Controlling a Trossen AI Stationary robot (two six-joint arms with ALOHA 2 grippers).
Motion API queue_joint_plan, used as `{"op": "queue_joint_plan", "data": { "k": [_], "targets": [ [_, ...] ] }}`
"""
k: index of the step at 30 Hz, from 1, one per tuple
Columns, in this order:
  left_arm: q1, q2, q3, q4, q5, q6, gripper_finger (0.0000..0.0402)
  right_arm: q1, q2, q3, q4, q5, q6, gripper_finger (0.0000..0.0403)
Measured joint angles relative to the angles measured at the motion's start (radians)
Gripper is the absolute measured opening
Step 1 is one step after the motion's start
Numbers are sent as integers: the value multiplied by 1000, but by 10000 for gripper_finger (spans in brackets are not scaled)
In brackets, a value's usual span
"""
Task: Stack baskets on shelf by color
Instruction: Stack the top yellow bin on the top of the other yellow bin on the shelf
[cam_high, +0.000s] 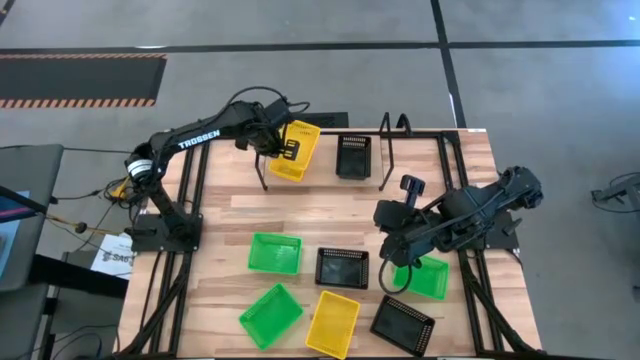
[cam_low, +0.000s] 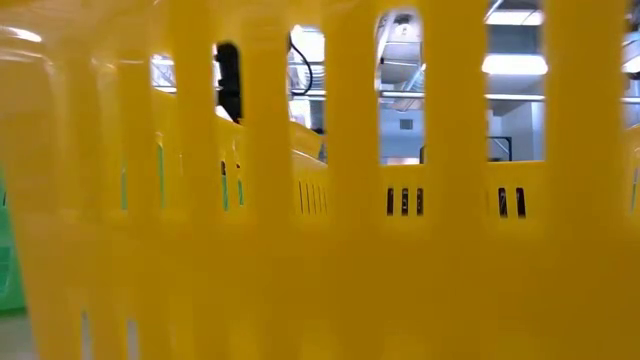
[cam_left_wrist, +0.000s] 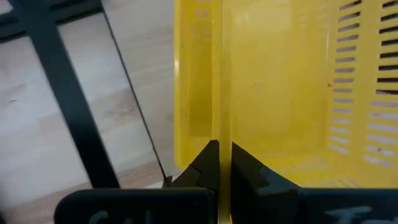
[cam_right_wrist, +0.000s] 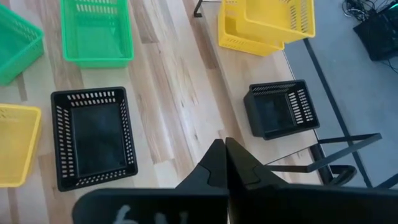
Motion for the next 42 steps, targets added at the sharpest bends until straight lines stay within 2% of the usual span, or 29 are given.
{"op": "queue_joint_plan", "data": {
  "k": [15, 35, 42],
  "targets": [
    [-1, -4, -137, 88, 51, -17, 0, 0, 0, 0, 0, -1, 16, 1],
    [-6, -3, -138, 97, 50, 10, 1, 0, 0, 1, 0, -2, 18, 1],
    [-6, 5, -84, 99, 51, 69, 32, 0, 0, 1, 0, -4, 15, 1]
  ]
}}
